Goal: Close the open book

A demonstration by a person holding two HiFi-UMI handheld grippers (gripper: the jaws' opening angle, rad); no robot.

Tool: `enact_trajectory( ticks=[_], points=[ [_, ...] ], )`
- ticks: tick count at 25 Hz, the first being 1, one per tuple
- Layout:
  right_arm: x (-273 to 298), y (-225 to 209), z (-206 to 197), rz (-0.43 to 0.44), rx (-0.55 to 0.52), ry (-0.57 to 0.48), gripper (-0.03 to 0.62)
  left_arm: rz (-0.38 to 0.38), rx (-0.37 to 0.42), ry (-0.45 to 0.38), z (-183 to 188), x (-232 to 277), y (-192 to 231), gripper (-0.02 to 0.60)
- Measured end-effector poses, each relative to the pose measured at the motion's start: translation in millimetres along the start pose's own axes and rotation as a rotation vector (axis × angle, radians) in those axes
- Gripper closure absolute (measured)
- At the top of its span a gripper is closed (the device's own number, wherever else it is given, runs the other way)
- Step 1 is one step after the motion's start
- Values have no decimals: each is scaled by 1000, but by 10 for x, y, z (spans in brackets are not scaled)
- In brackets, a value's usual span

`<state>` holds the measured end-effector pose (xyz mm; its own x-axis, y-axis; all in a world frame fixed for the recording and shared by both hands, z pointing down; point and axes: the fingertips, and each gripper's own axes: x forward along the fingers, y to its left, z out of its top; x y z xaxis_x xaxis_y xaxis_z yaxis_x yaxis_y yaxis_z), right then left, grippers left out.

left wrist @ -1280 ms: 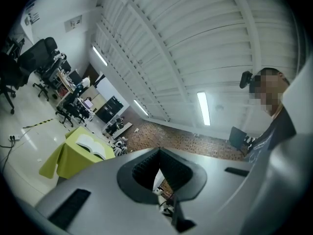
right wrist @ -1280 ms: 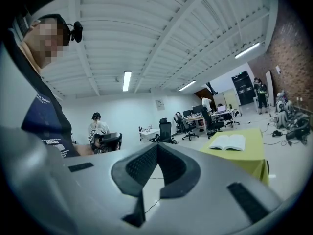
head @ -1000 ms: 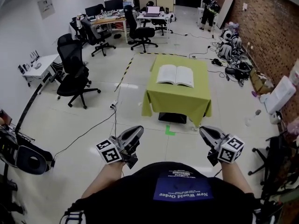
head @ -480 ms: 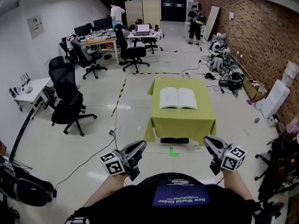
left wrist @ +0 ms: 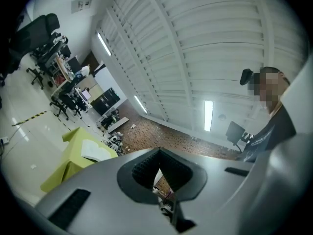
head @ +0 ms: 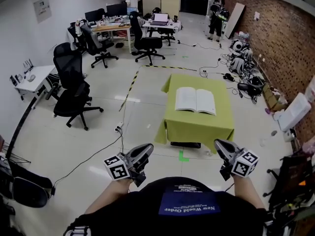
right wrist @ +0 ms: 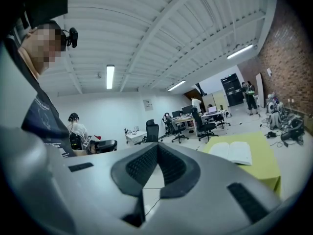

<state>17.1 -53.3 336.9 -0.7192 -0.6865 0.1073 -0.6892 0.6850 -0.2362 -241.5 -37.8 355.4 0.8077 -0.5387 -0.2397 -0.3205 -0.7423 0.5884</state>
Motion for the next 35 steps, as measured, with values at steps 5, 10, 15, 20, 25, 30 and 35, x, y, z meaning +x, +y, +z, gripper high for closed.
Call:
enact_trajectory(
  ticks=[5, 10, 15, 20, 25, 30, 35],
  points=[
    [279, -409, 218, 83, -26, 3, 609, 46, 49, -33, 131, 335, 129, 577],
    [424, -1033, 522, 151, -45, 10, 609, 93, 61, -93, 224, 937, 238, 577],
    [364, -1669, 744, 191, -96, 14, 609, 119, 72, -127, 96, 1601, 332, 577],
    [370, -2160, 797, 210, -133, 24, 609, 139, 108, -109, 27, 2147, 403, 577],
    [367, -2557, 806, 203, -106, 1, 609, 173, 135, -51, 47, 2528, 573, 577],
    [368, -2925, 691, 156, -48, -2, 609, 160, 130, -5, 83, 2877, 846, 577],
    [529, -3147, 710, 86, -56, 4, 609, 71, 116, 30, 257, 3193, 1202, 577]
  ],
)
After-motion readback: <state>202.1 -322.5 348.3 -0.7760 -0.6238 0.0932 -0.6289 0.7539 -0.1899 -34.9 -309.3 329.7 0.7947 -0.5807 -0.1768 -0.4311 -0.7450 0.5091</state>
